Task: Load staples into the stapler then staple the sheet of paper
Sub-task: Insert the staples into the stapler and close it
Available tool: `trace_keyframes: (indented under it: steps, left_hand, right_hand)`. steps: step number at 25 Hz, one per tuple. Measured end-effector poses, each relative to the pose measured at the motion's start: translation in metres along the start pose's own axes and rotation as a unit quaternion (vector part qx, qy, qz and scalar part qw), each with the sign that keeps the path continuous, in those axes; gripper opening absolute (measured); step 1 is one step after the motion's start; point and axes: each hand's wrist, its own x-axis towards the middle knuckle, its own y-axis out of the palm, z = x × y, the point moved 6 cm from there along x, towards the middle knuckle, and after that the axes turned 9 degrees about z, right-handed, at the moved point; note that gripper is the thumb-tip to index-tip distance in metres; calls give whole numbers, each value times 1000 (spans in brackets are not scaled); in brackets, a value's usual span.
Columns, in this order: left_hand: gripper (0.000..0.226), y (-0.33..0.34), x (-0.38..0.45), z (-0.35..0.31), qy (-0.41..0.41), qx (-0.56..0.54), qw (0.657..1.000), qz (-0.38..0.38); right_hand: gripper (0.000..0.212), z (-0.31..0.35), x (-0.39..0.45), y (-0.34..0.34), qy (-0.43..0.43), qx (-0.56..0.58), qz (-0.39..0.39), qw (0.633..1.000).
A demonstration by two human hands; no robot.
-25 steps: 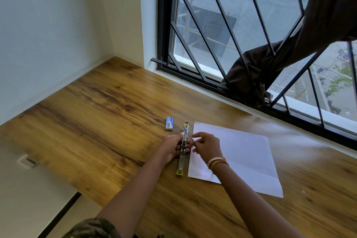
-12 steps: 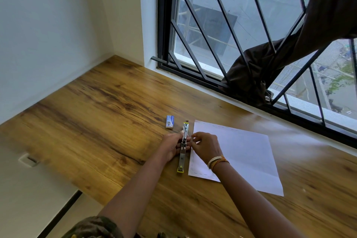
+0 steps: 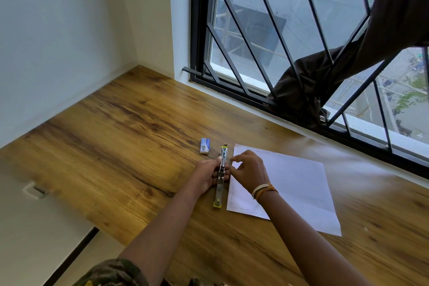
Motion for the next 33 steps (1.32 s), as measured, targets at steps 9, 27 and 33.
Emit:
trace_keyframes:
  steps: [9,27,33]
  left_hand:
    - [17,1,-3,-3,0,-4,1000,8]
    - [14,-2,1,-2,-6,4,1000,-6]
    - [13,-2,3,-1,0,0,1000,-14]
  right_hand:
    - [21,14,13,-3,-8,9,24,1000]
    - [21,16,22,4,2,-23,55,998]
    - [19,18,23,4,8,-22,58,998]
